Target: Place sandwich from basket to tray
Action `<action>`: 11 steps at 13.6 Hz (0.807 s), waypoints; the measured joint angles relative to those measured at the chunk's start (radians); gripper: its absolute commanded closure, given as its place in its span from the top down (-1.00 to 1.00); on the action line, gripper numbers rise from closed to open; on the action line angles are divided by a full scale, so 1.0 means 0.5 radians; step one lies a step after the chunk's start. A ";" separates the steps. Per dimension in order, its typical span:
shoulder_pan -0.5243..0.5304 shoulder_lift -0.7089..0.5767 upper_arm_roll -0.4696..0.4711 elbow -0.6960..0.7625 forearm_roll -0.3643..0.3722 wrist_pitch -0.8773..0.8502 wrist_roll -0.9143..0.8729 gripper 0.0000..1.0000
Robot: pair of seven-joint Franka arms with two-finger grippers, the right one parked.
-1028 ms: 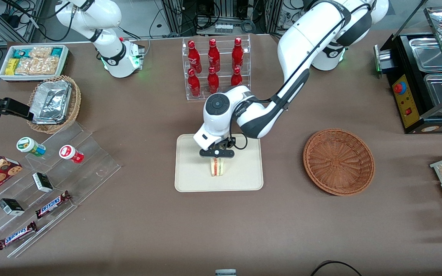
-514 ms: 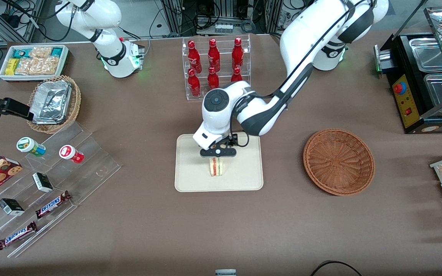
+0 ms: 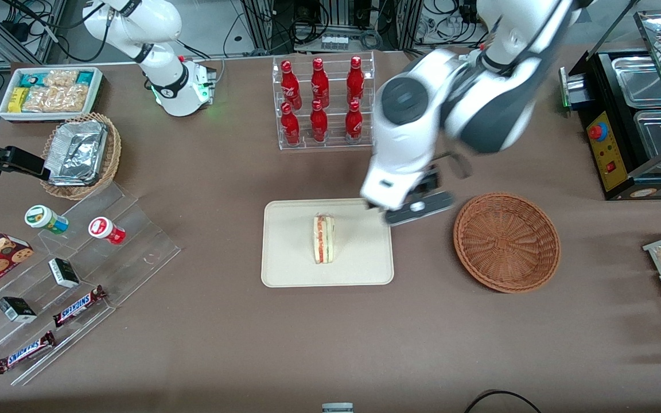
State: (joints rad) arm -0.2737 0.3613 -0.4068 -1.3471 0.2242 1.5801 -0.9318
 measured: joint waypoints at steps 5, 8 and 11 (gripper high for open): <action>0.421 -0.372 0.024 -0.024 -0.269 -0.395 0.772 0.98; 0.470 -0.501 0.249 -0.036 -0.356 -0.527 1.239 0.98; 0.471 -0.567 0.460 -0.063 -0.385 -0.561 1.607 0.98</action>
State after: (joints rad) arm -0.0384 0.0778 -0.1768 -1.3785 0.0318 1.2995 -0.1283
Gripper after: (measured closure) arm 0.009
